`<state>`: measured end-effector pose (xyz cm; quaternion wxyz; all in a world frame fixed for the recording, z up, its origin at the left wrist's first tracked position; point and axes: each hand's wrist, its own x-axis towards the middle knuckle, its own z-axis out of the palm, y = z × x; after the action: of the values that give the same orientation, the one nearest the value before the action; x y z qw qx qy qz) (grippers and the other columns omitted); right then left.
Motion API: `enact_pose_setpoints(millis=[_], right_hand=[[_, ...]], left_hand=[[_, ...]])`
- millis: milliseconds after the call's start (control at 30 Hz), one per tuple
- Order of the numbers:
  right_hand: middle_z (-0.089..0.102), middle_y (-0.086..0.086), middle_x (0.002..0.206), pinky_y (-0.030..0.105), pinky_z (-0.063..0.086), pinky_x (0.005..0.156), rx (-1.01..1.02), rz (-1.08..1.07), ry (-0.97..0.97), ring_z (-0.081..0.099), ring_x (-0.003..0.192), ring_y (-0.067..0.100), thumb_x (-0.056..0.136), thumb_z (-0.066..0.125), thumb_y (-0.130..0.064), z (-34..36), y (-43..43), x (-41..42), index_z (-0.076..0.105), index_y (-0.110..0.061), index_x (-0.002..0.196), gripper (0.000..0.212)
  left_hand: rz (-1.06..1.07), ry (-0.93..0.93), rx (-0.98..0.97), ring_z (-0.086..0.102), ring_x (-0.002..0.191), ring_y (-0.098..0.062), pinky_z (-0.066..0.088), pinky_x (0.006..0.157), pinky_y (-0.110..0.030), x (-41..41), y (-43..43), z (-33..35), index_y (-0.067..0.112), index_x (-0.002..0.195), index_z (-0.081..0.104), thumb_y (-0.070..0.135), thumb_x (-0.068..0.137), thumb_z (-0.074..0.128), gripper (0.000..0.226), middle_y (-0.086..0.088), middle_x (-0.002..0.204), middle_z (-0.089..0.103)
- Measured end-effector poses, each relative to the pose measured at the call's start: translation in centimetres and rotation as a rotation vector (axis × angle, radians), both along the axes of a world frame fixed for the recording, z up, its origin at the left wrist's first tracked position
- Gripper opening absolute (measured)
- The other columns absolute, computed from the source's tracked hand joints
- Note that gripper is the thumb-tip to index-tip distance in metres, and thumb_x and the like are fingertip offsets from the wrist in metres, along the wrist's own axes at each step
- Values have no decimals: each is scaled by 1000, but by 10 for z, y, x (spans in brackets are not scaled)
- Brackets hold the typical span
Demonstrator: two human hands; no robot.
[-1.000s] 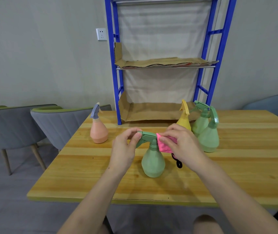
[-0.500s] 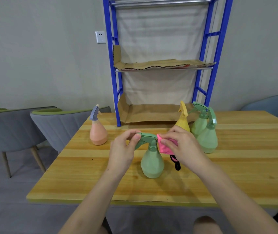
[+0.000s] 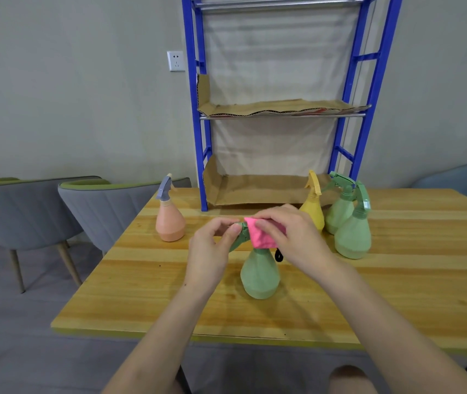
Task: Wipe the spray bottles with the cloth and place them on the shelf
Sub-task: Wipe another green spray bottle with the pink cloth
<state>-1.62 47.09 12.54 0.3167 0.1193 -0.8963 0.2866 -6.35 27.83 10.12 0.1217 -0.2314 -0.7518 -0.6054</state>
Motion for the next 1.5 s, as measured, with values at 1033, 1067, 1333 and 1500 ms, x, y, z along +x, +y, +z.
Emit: enact_pose_setpoints(millis=[1033, 1067, 1333, 1500], right_hand=[[69, -13, 102, 36, 51, 84, 80, -102, -111, 63, 95, 14, 89, 68, -60, -18, -10, -9, 69, -25, 115, 43], [69, -12, 102, 37, 51, 83, 94, -141, -93, 62, 95, 16, 90, 60, -65, -22, -15, -10, 68, -26, 115, 47], [73, -5, 113, 43, 51, 90, 64, -2, -71, 64, 102, 22, 102, 53, -41, -26, -4, -12, 71, -18, 124, 36], [68, -10, 115, 39, 50, 90, 79, -69, -92, 60, 104, 17, 98, 66, -47, -28, -7, -11, 66, -23, 123, 35]], left_hand=[[-78, -45, -34, 71, 91, -25, 57, 87, -57, -5, -5, 4, 33, 95, 74, 36, 96, 66, 9, 4, 89, 76], [-71, -51, -34, 71, 91, -25, 57, 87, -57, -5, -5, 5, 32, 94, 74, 34, 97, 66, 8, 4, 89, 76], [-88, -51, -53, 71, 93, -23, 58, 88, -57, -5, -7, 5, 33, 97, 74, 34, 99, 67, 7, 6, 92, 77], [-69, -43, -26, 71, 91, -25, 58, 86, -56, -3, -4, 3, 34, 94, 72, 48, 91, 63, 17, 5, 91, 76]])
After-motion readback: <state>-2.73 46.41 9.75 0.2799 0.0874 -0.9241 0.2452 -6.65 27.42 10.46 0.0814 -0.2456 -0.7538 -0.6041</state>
